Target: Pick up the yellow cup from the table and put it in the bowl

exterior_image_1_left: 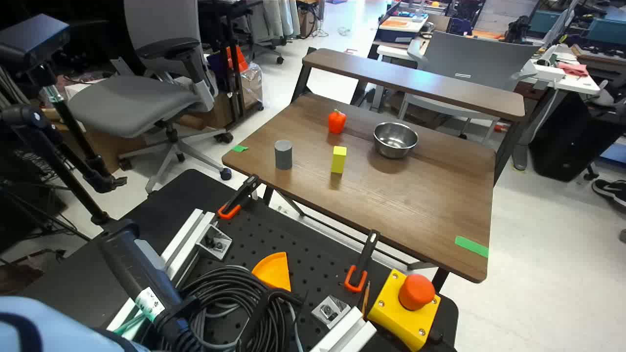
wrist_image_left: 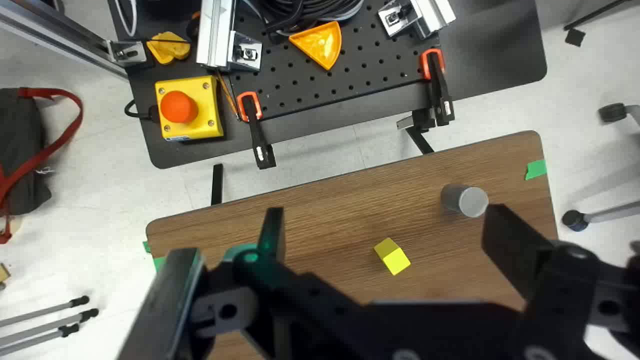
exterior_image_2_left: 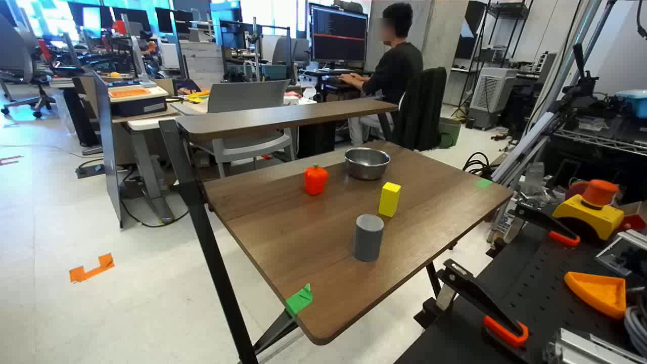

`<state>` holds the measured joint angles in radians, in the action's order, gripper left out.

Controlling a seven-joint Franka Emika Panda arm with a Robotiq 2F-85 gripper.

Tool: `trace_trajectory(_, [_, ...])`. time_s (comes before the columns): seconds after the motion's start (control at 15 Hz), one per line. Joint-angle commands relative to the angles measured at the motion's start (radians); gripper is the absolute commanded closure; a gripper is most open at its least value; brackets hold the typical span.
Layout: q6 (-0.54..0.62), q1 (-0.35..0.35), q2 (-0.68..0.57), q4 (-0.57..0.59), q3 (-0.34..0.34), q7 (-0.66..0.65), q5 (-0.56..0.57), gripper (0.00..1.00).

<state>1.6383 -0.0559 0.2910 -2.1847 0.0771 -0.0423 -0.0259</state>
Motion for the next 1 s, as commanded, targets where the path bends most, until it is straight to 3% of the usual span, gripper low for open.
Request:
trace_trajectory(0.0, [-0.002,-0.006,-0.001,0.002,-0.005,0.002,-0.001,0.0])
trace_trajectory(0.27, [-0.002,-0.006,-0.001,0.002,-0.005,0.002,-0.001,0.0])
trace_trajectory(0.4, [0.081,-0.001,-0.04,-0.006,-0.021,-0.036,0.006,0.0])
trace_trajectory(0.93, [0.584,0.06,-0.321,-0.057,-0.108,-0.17,0.027,0.0])
